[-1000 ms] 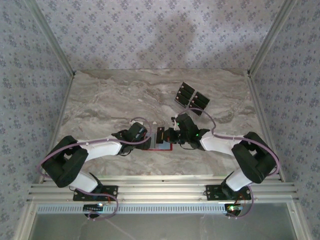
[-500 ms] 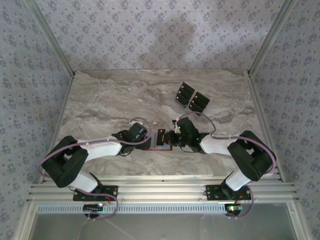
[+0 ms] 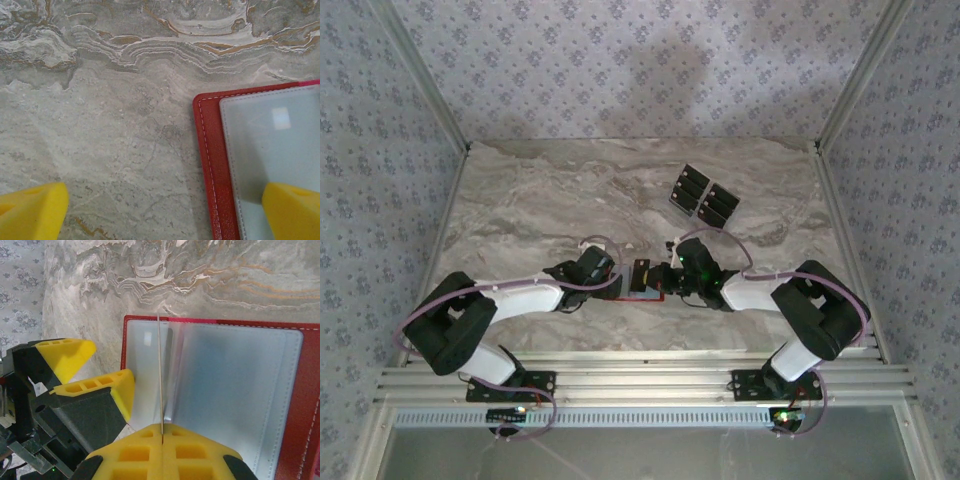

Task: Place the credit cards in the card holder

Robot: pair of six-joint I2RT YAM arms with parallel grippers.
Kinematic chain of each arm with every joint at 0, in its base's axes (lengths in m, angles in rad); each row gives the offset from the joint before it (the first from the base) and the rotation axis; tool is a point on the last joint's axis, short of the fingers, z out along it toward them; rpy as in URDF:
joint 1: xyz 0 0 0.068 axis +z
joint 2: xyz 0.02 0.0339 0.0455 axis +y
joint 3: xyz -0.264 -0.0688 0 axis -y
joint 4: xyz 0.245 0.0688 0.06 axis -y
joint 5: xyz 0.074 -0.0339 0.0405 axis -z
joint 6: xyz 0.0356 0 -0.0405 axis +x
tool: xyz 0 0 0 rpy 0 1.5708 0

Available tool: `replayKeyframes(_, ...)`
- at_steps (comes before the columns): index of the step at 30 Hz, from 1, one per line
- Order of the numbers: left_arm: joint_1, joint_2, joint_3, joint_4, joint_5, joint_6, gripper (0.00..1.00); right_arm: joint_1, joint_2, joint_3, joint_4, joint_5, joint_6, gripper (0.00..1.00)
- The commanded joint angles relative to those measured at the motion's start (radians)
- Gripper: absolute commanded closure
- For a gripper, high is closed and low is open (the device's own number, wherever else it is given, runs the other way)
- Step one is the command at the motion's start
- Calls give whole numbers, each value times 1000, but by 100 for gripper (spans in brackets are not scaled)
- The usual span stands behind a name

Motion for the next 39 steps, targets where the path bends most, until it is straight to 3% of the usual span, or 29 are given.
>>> replayKeyframes(1,-6,6,-30,-73,-25,0,1,-5,-16,-16,23,-15,20,100)
replayKeyframes(26,-8,-1,-41,-78,-45,-18,0,-11,64,-45,108,-52,53,100)
replayKeyframes(39,-9,-1,-43,-74,-45,-20,0,-26,130,-31,108,-133,60,100)
